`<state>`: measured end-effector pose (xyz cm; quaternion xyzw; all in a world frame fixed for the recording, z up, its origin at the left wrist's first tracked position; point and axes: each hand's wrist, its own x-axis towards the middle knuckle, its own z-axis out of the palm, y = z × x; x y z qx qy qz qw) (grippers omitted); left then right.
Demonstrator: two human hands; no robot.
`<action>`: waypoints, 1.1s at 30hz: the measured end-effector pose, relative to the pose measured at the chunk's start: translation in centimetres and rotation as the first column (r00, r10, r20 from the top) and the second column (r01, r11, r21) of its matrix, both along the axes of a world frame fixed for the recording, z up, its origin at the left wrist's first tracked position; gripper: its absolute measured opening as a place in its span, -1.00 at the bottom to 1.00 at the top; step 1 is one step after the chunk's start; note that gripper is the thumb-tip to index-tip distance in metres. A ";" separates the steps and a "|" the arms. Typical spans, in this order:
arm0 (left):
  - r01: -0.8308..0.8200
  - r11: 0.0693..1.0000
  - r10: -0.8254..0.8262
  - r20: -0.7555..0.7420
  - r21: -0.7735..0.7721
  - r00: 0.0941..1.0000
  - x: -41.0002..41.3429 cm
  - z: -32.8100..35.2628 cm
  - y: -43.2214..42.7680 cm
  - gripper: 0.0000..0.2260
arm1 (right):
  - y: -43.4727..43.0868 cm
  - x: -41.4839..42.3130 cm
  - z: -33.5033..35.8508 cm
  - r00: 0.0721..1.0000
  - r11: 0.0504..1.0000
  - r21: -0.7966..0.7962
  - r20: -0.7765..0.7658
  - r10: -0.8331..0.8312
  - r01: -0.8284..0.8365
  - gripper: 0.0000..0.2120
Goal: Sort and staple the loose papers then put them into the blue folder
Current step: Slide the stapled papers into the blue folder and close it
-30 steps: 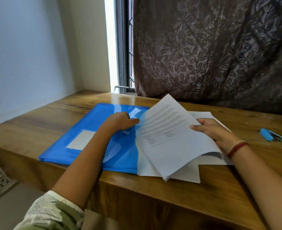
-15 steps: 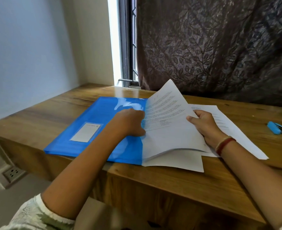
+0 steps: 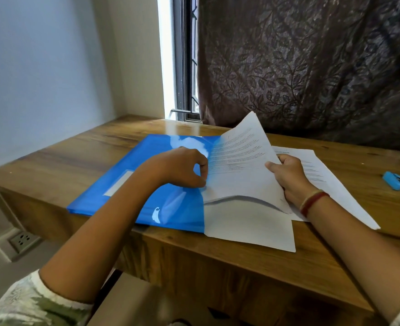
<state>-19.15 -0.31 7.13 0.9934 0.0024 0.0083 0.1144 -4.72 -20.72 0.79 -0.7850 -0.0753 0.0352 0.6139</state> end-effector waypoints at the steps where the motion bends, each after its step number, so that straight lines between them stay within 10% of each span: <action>1: 0.005 1.000 -0.005 0.018 0.000 1.000 0.0 -0.2 0.0 -0.96 | 0.2 -0.2 0.0 1.000 1.000 -0.002 -0.008 0.005 -0.005 -0.92; 19: -0.015 0.997 0.008 0.086 0.078 0.996 0.4 -2.1 -2.1 -0.77 | 6.5 -3.9 1.4 0.920 0.934 -0.065 -0.211 0.330 -0.350 -0.71; 27: -0.403 0.893 0.437 0.176 -0.201 0.882 0.4 -3.0 8.4 -0.53 | 5.5 -2.7 0.5 0.992 0.995 -0.071 -0.111 0.060 -0.068 -0.54; 33: -0.534 0.741 0.560 -0.065 -0.407 0.826 -0.6 -5.0 12.6 -0.60 | 5.3 -3.0 1.4 0.959 0.983 -0.028 -0.227 0.168 -0.179 -0.91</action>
